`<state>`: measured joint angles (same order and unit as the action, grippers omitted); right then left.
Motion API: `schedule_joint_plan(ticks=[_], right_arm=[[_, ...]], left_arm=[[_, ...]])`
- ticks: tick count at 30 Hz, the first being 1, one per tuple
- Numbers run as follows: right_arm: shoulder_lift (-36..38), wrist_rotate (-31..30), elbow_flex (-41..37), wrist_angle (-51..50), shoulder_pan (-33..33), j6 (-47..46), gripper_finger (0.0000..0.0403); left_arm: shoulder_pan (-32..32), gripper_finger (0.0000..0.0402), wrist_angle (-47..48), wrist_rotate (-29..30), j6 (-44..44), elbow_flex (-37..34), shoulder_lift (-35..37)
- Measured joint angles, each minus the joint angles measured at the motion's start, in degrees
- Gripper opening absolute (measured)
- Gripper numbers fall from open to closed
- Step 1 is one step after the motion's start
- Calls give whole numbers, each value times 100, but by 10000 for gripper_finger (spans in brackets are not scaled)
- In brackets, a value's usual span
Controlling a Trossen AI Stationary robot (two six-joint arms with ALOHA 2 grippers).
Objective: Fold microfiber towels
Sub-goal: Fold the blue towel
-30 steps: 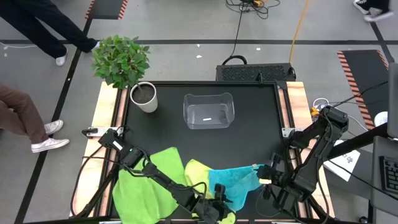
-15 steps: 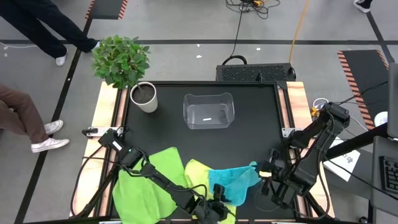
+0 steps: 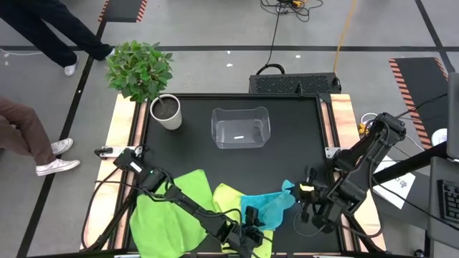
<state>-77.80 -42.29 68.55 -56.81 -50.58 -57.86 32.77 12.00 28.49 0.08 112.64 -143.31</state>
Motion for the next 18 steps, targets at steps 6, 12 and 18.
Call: schedule_joint_plan(ticks=[6,12,18], right_arm=[[146,-122,0,44,1,156,0],[359,-148,0,326,165,627,0],[580,-152,105,600,330,1252,0]], left_arm=[[25,193,-171,573,429,7,-2],[82,193,-250,1228,915,56,176],[123,193,-140,1589,1055,72,448]])
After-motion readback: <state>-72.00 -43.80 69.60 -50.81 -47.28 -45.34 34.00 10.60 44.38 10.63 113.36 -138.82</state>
